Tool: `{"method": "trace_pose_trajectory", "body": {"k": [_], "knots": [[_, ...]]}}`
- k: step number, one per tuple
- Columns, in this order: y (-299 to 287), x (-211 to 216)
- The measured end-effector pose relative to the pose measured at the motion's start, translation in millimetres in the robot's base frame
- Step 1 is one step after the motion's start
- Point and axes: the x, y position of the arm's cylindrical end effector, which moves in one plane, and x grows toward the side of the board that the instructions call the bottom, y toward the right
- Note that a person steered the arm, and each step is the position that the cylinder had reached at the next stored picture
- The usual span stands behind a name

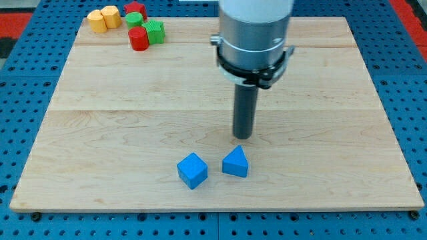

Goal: Slide the blue triangle along with the blue cube left a bit

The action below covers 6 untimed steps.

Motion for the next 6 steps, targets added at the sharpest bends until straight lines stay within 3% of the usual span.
{"method": "trace_pose_trajectory", "body": {"k": [2, 6], "knots": [[10, 44], [-31, 67]]}}
